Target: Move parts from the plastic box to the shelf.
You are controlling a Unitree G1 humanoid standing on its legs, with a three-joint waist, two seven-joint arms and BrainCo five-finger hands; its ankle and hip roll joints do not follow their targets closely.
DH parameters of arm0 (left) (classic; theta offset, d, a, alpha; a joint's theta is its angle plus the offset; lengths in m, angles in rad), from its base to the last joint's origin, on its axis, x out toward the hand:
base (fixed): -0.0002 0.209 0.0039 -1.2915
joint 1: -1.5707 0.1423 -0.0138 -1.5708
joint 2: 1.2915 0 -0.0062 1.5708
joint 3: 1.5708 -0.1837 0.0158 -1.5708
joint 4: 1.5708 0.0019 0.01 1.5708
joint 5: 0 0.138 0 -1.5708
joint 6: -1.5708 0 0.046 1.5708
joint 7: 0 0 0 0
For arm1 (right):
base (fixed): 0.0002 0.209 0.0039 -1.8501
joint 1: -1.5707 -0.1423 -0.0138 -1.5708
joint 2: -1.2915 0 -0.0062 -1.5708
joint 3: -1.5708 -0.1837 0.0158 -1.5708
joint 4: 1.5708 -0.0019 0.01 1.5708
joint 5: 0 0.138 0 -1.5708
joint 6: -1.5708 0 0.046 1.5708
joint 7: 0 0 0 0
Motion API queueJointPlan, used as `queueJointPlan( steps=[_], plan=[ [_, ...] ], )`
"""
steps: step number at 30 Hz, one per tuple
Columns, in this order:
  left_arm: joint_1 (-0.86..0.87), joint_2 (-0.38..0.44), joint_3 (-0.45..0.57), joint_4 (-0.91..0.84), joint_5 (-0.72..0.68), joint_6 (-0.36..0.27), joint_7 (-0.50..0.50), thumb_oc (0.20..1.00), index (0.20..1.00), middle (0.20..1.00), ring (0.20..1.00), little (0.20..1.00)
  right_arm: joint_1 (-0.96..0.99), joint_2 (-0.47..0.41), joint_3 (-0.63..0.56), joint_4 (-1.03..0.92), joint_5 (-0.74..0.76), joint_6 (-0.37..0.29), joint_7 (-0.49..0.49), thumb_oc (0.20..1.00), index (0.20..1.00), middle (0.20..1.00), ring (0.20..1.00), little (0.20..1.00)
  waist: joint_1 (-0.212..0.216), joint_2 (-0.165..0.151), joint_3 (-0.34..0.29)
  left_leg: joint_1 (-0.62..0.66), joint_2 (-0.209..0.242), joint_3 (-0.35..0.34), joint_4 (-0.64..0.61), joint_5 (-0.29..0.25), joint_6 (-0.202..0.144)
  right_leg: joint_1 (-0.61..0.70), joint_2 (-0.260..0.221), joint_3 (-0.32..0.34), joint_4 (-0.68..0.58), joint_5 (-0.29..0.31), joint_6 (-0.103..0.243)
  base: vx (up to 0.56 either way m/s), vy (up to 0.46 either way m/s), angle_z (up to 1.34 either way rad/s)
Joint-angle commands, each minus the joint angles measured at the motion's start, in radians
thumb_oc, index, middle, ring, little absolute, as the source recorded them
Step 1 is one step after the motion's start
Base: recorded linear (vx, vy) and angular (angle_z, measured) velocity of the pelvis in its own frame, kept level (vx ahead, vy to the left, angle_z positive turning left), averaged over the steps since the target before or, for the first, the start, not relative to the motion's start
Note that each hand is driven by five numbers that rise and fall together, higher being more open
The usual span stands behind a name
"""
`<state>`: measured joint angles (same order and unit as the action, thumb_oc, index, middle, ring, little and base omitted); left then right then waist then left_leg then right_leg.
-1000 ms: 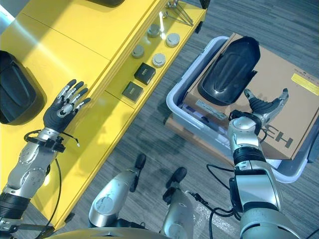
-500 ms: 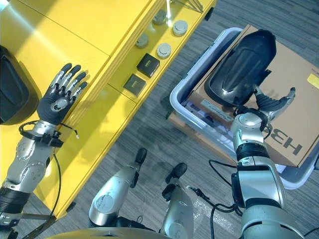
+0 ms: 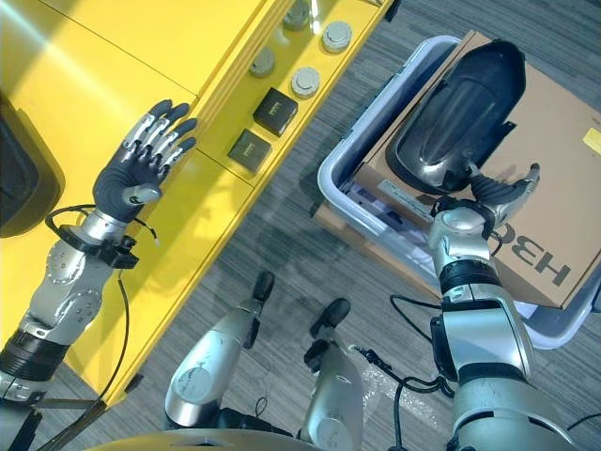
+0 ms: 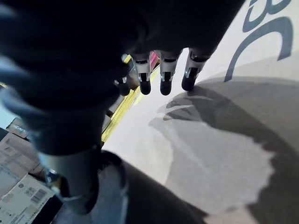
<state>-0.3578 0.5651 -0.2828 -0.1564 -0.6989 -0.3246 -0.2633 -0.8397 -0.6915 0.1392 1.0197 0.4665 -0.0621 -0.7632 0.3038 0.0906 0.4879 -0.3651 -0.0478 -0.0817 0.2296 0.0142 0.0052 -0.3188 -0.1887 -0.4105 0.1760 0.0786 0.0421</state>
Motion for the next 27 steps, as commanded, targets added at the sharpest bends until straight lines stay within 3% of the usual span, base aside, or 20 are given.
queueJointPlan(
  steps=[1, 5, 6, 7, 8, 24, 27],
  plan=[
    [-0.002, -0.023, 0.000, -0.074, 0.040, -0.056, 0.013, 1.000, 1.000, 1.000, 1.000, 1.000, -0.027, -0.031, 0.068, -0.009, 0.025, 0.008, 0.017, 1.000, 1.000, 1.000, 1.000, 1.000, -0.005, 0.010, -0.008, -0.112, -0.013, -0.014, 0.035, 0.013, -0.029, 0.036, -0.032, 0.039, 0.039, -0.087, 0.093, 0.00, 0.000, 0.00],
    [-0.016, -0.033, -0.025, -0.048, 0.051, -0.070, 0.043, 1.000, 1.000, 1.000, 1.000, 1.000, -0.052, -0.023, 0.090, 0.022, 0.039, 0.017, 0.034, 1.000, 1.000, 1.000, 1.000, 1.000, -0.011, 0.016, 0.002, -0.117, -0.013, -0.008, 0.035, 0.015, -0.028, 0.023, -0.034, 0.047, 0.053, -0.089, 0.092, -0.01, 0.029, -0.07],
    [-0.016, -0.033, -0.026, -0.047, 0.054, -0.073, 0.045, 1.000, 1.000, 1.000, 1.000, 1.000, -0.053, -0.023, 0.090, 0.024, 0.041, 0.017, 0.039, 0.878, 0.878, 0.878, 0.878, 0.878, -0.011, 0.016, 0.003, -0.116, -0.013, -0.007, 0.035, 0.015, -0.028, 0.022, -0.034, 0.047, 0.053, -0.090, 0.092, -0.01, 0.023, -0.04],
    [-0.017, -0.034, -0.029, -0.045, 0.056, -0.075, 0.046, 1.000, 1.000, 1.000, 1.000, 1.000, -0.055, -0.023, 0.089, 0.027, 0.036, 0.018, 0.042, 0.398, 0.398, 0.398, 0.398, 0.398, -0.012, 0.017, 0.004, -0.118, -0.013, -0.006, 0.036, 0.015, -0.028, 0.020, -0.035, 0.048, 0.055, -0.090, 0.092, 0.00, 0.000, 0.00],
    [-0.019, -0.034, -0.031, -0.041, 0.056, -0.079, 0.048, 1.000, 1.000, 1.000, 1.000, 1.000, -0.058, -0.022, 0.090, 0.030, 0.032, 0.019, 0.044, 0.200, 0.200, 0.200, 0.200, 0.200, -0.013, 0.018, 0.005, -0.121, -0.013, -0.005, 0.038, 0.015, -0.028, 0.014, -0.037, 0.050, 0.060, -0.090, 0.092, 0.00, 0.000, 0.00],
    [-0.008, -0.041, -0.039, -0.035, 0.041, -0.080, 0.053, 1.000, 1.000, 1.000, 1.000, 1.000, -0.056, -0.025, 0.080, 0.004, 0.031, 0.016, 0.050, 0.200, 0.200, 0.200, 0.200, 0.200, -0.022, 0.022, 0.003, -0.095, -0.011, 0.008, 0.035, 0.010, -0.024, 0.022, -0.046, 0.063, 0.075, -0.092, 0.096, 0.00, 0.006, 0.00],
    [0.002, -0.042, -0.035, -0.041, 0.036, -0.070, 0.045, 1.000, 1.000, 1.000, 1.000, 1.000, -0.037, -0.016, 0.070, -0.014, 0.027, -0.012, 0.049, 0.200, 0.200, 0.200, 0.200, 0.200, -0.024, 0.017, -0.004, -0.078, -0.007, 0.012, 0.031, 0.007, -0.023, 0.038, -0.043, 0.063, 0.067, -0.092, 0.095, 0.01, -0.006, -0.02]
  ],
)
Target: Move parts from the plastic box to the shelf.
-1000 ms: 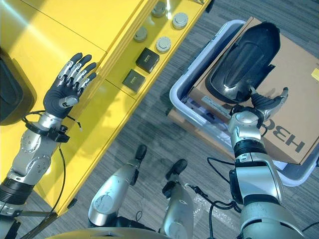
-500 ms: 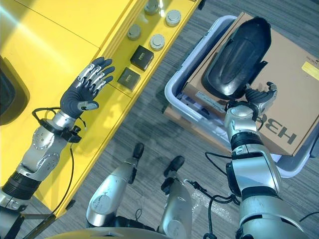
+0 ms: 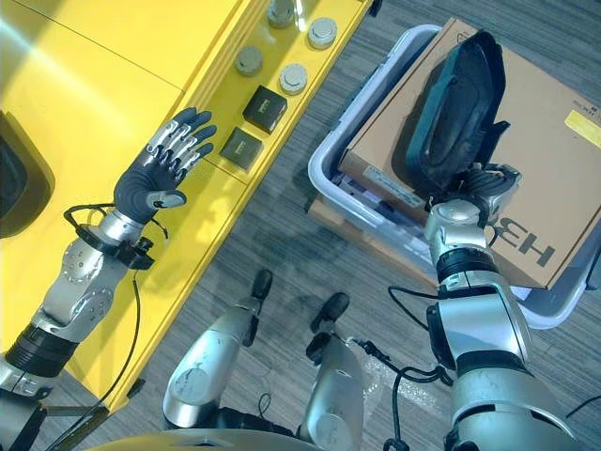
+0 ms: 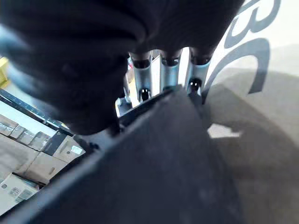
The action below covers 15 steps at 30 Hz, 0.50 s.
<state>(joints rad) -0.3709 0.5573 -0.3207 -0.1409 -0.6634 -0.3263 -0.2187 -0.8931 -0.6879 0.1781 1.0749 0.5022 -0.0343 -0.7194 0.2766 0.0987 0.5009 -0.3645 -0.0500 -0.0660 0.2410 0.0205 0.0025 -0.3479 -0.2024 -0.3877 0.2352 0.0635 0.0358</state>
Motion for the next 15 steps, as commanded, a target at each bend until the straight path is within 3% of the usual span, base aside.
queueJointPlan(
  steps=[1, 5, 9, 10, 14, 15],
  plan=[
    [0.027, -0.034, 0.004, -0.061, -0.012, -0.062, -0.013, 1.000, 1.000, 1.000, 1.000, 1.000, 0.038, -0.016, 0.019, -0.096, -0.027, -0.074, 0.011, 0.200, 0.200, 0.200, 0.200, 0.200, 0.000, 0.005, -0.025, -0.064, -0.001, -0.003, 0.016, -0.003, -0.021, 0.082, -0.027, 0.039, 0.001, -0.076, 0.101, 0.02, -0.008, -0.04],
    [0.074, -0.046, 0.018, -0.092, -0.034, -0.010, -0.007, 1.000, 1.000, 1.000, 1.000, 1.000, 0.109, -0.008, -0.010, -0.256, -0.096, -0.089, 0.012, 0.200, 0.200, 0.200, 0.200, 0.200, -0.012, -0.007, -0.045, -0.022, 0.005, 0.002, 0.000, -0.008, -0.019, 0.119, -0.018, 0.042, -0.020, -0.074, 0.102, 0.00, 0.000, -0.01],
    [0.109, -0.050, 0.039, -0.106, -0.027, 0.029, 0.001, 1.000, 1.000, 1.000, 1.000, 1.000, 0.204, 0.013, -0.050, -0.467, -0.138, -0.059, 0.017, 0.200, 0.200, 0.200, 0.200, 0.200, -0.037, -0.021, -0.079, 0.018, 0.013, 0.013, -0.017, -0.011, -0.018, 0.154, -0.008, 0.049, -0.044, -0.069, 0.102, 0.05, 0.010, -0.05],
    [0.123, -0.055, 0.054, -0.119, -0.036, 0.058, 0.006, 1.000, 1.000, 1.000, 1.000, 1.000, 0.270, 0.030, -0.072, -0.600, -0.167, -0.040, 0.031, 0.200, 0.200, 0.200, 0.200, 0.200, -0.054, -0.031, -0.103, 0.055, 0.021, 0.024, -0.030, -0.018, -0.018, 0.185, -0.001, 0.056, -0.063, -0.069, 0.104, 0.07, 0.014, -0.14],
    [0.126, -0.072, 0.076, -0.135, -0.029, 0.131, 0.049, 1.000, 1.000, 1.000, 1.000, 1.000, 0.373, 0.077, -0.086, -0.794, -0.224, -0.013, 0.063, 0.200, 0.200, 0.200, 0.200, 0.200, -0.091, -0.044, -0.153, 0.135, 0.036, 0.050, -0.066, -0.027, -0.021, 0.248, 0.017, 0.082, -0.104, -0.068, 0.106, 0.09, 0.020, -0.18],
    [0.121, -0.080, 0.075, -0.129, -0.022, 0.177, 0.060, 1.000, 1.000, 1.000, 1.000, 1.000, 0.387, 0.087, -0.085, -0.813, -0.230, -0.017, 0.081, 0.200, 0.200, 0.200, 0.200, 0.200, -0.098, -0.048, -0.169, 0.156, 0.041, 0.057, -0.079, -0.027, -0.023, 0.265, 0.022, 0.088, -0.117, -0.067, 0.107, 0.09, 0.006, -0.28]
  ],
)
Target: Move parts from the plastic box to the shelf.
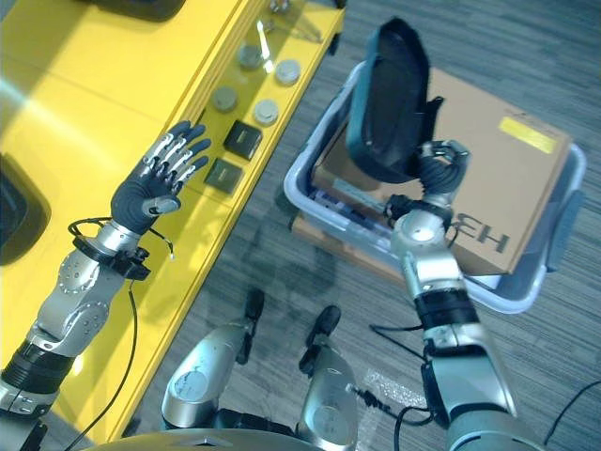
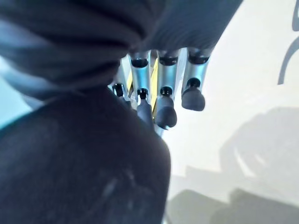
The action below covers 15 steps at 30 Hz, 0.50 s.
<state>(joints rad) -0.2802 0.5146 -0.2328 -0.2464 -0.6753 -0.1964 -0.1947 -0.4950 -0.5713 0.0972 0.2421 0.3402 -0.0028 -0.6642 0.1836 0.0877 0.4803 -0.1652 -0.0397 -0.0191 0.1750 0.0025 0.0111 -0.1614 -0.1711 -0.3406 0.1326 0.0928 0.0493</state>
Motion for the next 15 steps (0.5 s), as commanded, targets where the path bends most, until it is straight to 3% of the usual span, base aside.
queueJointPlan(
  steps=[1, 3, 4, 6, 9, 11, 15],
  plan=[
    [0.025, -0.043, -0.018, -0.019, -0.009, 0.083, 0.053, 1.000, 1.000, 1.000, 1.000, 1.000, -0.006, -0.023, 0.001, 0.001, -0.073, -0.041, 0.032, 0.200, 0.200, 0.200, 0.200, 0.200, -0.011, -0.039, -0.160, -0.029, 0.034, 0.015, -0.021, -0.009, -0.033, 0.091, -0.006, 0.044, -0.024, -0.096, 0.093, 0.10, -0.001, -0.22],
    [0.014, -0.051, -0.026, -0.006, 0.001, 0.115, 0.090, 1.000, 1.000, 1.000, 1.000, 1.000, 0.003, -0.017, 0.005, -0.025, -0.075, -0.033, 0.048, 0.200, 0.200, 0.200, 0.200, 0.200, -0.020, -0.042, -0.176, 0.000, 0.040, 0.024, -0.038, -0.009, -0.035, 0.114, -0.001, 0.051, -0.043, -0.094, 0.095, 0.08, -0.005, -0.26],
    [-0.004, -0.063, -0.041, 0.019, -0.011, 0.188, 0.112, 1.000, 1.000, 1.000, 1.000, 1.000, 0.010, -0.007, 0.022, -0.048, -0.077, -0.033, 0.062, 0.200, 0.200, 0.200, 0.200, 0.200, -0.036, -0.045, -0.203, 0.031, 0.051, 0.037, -0.051, -0.008, -0.038, 0.137, 0.006, 0.063, -0.057, -0.093, 0.095, 0.09, -0.006, -0.37],
    [-0.027, -0.072, -0.058, 0.056, 0.027, 0.233, 0.165, 1.000, 1.000, 1.000, 1.000, 1.000, 0.007, 0.006, 0.037, -0.059, -0.099, -0.023, 0.069, 0.200, 0.200, 0.200, 0.200, 0.200, -0.049, -0.047, -0.225, 0.056, 0.060, 0.049, -0.062, -0.007, -0.041, 0.152, 0.010, 0.070, -0.068, -0.091, 0.096, 0.10, -0.002, -0.25],
    [-0.102, -0.107, -0.116, 0.177, 0.044, 0.370, 0.272, 1.000, 1.000, 1.000, 1.000, 1.000, -0.001, 0.016, 0.076, -0.068, -0.083, -0.012, 0.080, 0.200, 0.200, 0.200, 0.200, 0.200, -0.083, -0.049, -0.280, 0.110, 0.075, 0.074, -0.091, -0.003, -0.045, 0.185, 0.021, 0.092, -0.098, -0.084, 0.099, 0.10, -0.005, -0.24],
    [-0.139, -0.128, -0.152, 0.262, 0.062, 0.371, 0.352, 1.000, 1.000, 1.000, 1.000, 1.000, -0.002, 0.021, 0.091, -0.061, -0.081, -0.015, 0.091, 0.200, 0.200, 0.200, 0.200, 0.200, -0.098, -0.050, -0.304, 0.132, 0.083, 0.085, -0.099, -0.001, -0.047, 0.197, 0.023, 0.099, -0.106, -0.081, 0.101, 0.09, -0.015, -0.16],
    [-0.209, -0.155, -0.154, 0.435, 0.059, 0.417, 0.389, 1.000, 1.000, 1.000, 1.000, 1.000, -0.011, 0.029, 0.112, -0.048, -0.060, -0.010, 0.106, 0.200, 0.200, 0.200, 0.200, 0.200, -0.123, -0.053, -0.339, 0.173, 0.091, 0.103, -0.118, -0.001, -0.051, 0.221, 0.031, 0.113, -0.123, -0.080, 0.103, 0.07, -0.029, -0.21]
  ],
)
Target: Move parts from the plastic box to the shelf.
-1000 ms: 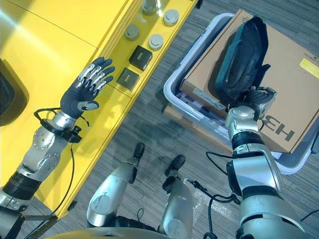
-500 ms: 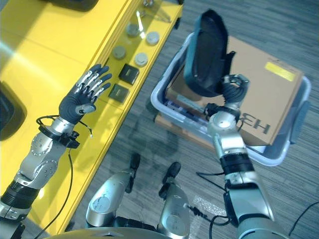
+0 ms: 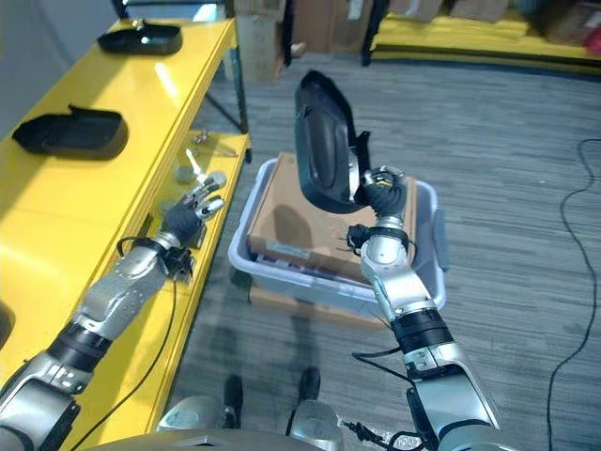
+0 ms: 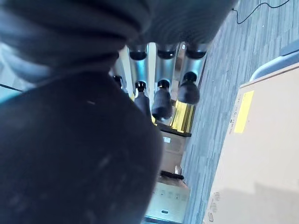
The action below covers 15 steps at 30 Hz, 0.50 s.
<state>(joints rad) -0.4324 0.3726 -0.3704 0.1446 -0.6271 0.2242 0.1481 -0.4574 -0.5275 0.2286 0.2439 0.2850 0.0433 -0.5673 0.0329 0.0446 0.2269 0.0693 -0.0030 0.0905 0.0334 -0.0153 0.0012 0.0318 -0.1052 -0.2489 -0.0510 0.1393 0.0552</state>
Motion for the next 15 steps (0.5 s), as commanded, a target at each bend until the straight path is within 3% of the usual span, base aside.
queueJointPlan(
  steps=[1, 5, 11, 15],
  plan=[
    [-0.070, -0.016, -0.017, 0.090, 0.005, 0.003, 0.019, 1.000, 1.000, 1.000, 1.000, 1.000, -0.051, -0.012, -0.015, -0.043, -0.004, -0.058, 0.010, 0.200, 0.200, 0.200, 0.200, 0.200, 0.022, -0.010, -0.092, -0.053, 0.056, -0.002, 0.020, 0.017, -0.041, 0.033, -0.034, 0.025, 0.058, -0.126, 0.098, 0.04, -0.023, -0.20],
    [-0.109, -0.040, -0.040, 0.207, -0.016, 0.009, -0.032, 1.000, 1.000, 1.000, 1.000, 1.000, -0.047, -0.015, -0.014, -0.007, 0.025, -0.080, 0.031, 0.200, 0.200, 0.200, 0.200, 0.200, 0.004, -0.012, -0.112, -0.032, 0.061, 0.014, 0.008, 0.017, -0.045, 0.045, -0.030, 0.031, 0.042, -0.119, 0.101, 0.03, -0.036, -0.12],
    [-0.140, -0.127, -0.078, 0.239, -0.118, 0.024, 0.048, 1.000, 1.000, 1.000, 1.000, 1.000, -0.048, 0.013, 0.014, 0.014, 0.018, -0.084, 0.060, 0.200, 0.200, 0.200, 0.200, 0.200, -0.019, -0.015, -0.130, -0.012, 0.062, 0.027, -0.002, 0.013, -0.043, 0.054, -0.026, 0.041, 0.031, -0.114, 0.105, 0.03, -0.025, -0.05],
    [-0.143, -0.165, -0.080, 0.271, -0.162, 0.020, 0.033, 1.000, 1.000, 1.000, 1.000, 1.000, -0.043, 0.023, 0.027, 0.018, 0.014, -0.078, 0.086, 0.200, 0.200, 0.200, 0.200, 0.200, -0.030, -0.020, -0.140, -0.007, 0.063, 0.036, 0.000, 0.008, -0.042, 0.055, -0.023, 0.046, 0.027, -0.112, 0.105, 0.03, -0.029, -0.09]
  ],
)
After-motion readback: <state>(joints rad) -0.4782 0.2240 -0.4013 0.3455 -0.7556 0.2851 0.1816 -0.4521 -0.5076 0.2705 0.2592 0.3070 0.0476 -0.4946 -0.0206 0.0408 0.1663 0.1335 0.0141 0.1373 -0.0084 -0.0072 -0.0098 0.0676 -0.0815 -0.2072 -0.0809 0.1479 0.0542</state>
